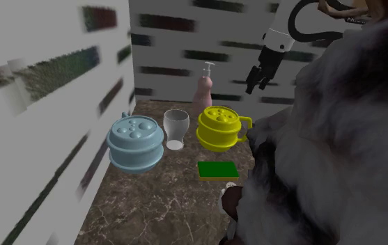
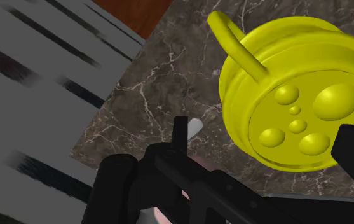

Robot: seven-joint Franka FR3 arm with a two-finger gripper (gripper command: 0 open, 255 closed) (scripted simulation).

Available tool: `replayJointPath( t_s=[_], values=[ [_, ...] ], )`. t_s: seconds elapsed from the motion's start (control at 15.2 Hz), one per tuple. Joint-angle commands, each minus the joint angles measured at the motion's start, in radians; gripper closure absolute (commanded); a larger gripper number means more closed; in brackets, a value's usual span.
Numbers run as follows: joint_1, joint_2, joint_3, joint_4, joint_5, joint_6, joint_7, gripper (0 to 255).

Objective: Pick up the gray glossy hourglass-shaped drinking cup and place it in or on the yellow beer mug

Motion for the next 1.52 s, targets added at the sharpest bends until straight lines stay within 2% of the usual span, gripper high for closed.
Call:
replayJointPath(
  t_s=[0.0, 0.4, 0.79, 1.06, 1.32, 1.45],
  values=[
    [0.000, 0.000, 0.000, 0.000, 0.000, 0.000, 0.000, 0],
    [0.003, 0.127, 0.161, 0.035, 0.040, 0.055, 0.214, 0],
    [-0.009, 0.309, 0.313, 0.132, 0.042, 0.095, 0.431, 0],
    [-0.022, 0.458, 0.408, 0.230, 0.012, 0.105, 0.581, 0],
    [-0.029, 0.629, 0.492, 0.356, -0.048, 0.094, 0.738, 0],
    [-0.026, 0.677, 0.509, 0.394, -0.069, 0.087, 0.779, 0]
  ],
)
